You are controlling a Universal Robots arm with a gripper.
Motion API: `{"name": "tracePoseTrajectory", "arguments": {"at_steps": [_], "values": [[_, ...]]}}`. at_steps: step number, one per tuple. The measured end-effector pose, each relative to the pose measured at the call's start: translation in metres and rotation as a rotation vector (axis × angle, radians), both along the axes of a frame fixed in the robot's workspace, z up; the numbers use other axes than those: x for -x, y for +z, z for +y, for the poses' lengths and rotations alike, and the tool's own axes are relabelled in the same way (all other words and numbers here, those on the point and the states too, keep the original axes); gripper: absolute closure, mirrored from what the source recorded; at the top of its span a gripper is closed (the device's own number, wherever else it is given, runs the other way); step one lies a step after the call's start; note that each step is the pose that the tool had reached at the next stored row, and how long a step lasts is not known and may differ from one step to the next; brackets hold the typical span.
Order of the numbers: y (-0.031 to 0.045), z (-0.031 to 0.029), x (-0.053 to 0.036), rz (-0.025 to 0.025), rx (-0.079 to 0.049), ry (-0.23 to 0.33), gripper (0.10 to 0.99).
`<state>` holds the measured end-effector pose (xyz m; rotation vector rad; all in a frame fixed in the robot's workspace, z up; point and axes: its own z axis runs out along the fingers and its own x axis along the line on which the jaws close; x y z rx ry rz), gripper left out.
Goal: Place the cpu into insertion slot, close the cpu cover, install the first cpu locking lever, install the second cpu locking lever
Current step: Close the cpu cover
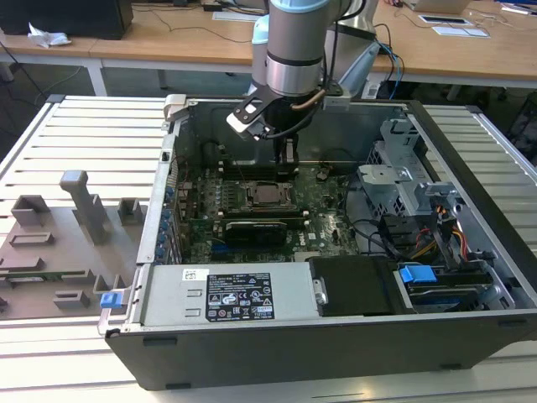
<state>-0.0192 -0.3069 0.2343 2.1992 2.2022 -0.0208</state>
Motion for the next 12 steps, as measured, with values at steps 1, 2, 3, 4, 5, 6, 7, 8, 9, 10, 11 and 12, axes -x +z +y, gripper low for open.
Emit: {"name": "tracePoseTrajectory", "arguments": {"at_steps": [1,2,3,4,5,6,7,8,9,10,11,12], "values": [[0.0000,0.0000,0.0005,0.0000,0.000,0.000,0.980],[-0.0001,0.0000,0.0010,0.0000,0.000,0.000,0.980],[-0.0001,0.0000,0.0018,0.0000,0.000,0.000,0.980],[-0.0002,0.0000,0.0037,0.0000,0.000,0.000,0.980],[-0.0003,0.0000,0.0048,0.0000,0.000,0.000,0.980],[-0.0003,0.0000,0.0060,0.0000,0.000,0.000,0.980],[-0.0004,0.0000,0.0071,0.0000,0.000,0.000,0.980],[-0.0005,0.0000,0.0079,0.0000,0.000,0.000,0.980],[-0.0006,0.0000,0.0096,0.0000,0.000,0.000,0.980],[-0.0007,0.0000,0.0113,0.0000,0.000,0.000,0.980],[-0.0010,-0.0001,0.0123,0.0000,0.000,0.000,0.980],[-0.0014,0.0000,0.0130,0.0000,0.000,0.000,0.980]]}}
